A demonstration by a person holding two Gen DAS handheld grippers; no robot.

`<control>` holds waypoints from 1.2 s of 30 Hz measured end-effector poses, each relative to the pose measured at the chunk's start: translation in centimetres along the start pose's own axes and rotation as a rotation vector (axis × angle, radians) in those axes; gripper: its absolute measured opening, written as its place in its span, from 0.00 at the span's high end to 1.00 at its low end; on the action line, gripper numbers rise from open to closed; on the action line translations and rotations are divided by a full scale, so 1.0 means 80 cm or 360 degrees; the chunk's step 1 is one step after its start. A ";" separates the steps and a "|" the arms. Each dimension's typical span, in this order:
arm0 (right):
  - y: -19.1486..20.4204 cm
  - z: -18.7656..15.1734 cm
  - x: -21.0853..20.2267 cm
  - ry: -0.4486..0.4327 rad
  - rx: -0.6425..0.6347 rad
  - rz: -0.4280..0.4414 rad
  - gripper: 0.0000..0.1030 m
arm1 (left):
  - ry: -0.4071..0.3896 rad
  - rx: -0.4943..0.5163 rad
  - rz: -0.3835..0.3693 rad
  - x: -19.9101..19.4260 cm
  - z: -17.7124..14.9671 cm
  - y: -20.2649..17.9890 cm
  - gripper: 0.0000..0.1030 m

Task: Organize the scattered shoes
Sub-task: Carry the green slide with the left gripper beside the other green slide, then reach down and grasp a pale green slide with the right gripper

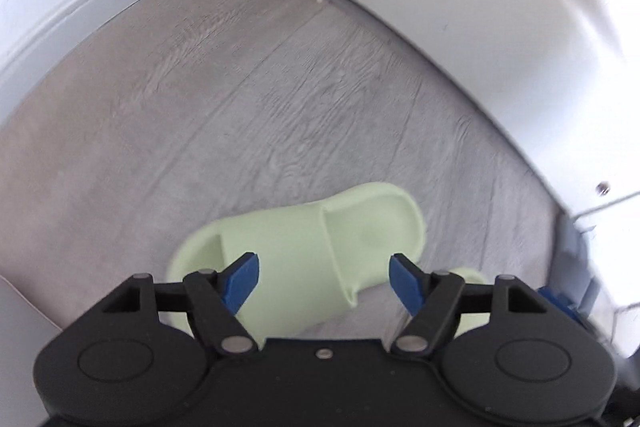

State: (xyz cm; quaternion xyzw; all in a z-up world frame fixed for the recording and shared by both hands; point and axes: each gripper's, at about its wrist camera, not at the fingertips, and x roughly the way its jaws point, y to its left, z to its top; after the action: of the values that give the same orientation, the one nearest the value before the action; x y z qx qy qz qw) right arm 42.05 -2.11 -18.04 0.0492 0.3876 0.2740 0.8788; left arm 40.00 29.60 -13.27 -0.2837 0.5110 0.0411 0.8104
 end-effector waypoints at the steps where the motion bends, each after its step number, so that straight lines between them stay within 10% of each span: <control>1: 0.001 -0.011 0.001 -0.0035 -0.0011 0.0014 0.03 | -0.0040 0.0004 0.0023 -0.005 -0.014 -0.001 0.29; 12: 0.038 -0.072 -0.091 -0.0097 0.0136 -0.0152 0.00 | -0.0123 0.0293 0.0091 -0.059 -0.098 -0.076 0.29; 20: 0.055 -0.127 -0.114 0.0106 -0.0614 -0.0461 0.00 | -0.0129 0.0583 0.0091 -0.042 -0.137 -0.075 0.29; 25: 0.046 -0.114 -0.116 0.0099 -0.0983 -0.0162 0.00 | -0.0079 0.0610 0.0050 -0.033 -0.145 -0.061 0.29; 36: 0.057 -0.080 -0.001 0.0452 -0.2463 0.0243 0.00 | 0.0010 0.0564 0.0030 0.002 -0.135 -0.060 0.29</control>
State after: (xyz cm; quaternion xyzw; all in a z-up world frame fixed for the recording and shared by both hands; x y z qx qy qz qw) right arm 35.44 0.90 -21.08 -0.5851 0.1908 0.5292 0.5842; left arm 33.09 20.18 -14.79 -0.1319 0.5156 -0.0428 0.8456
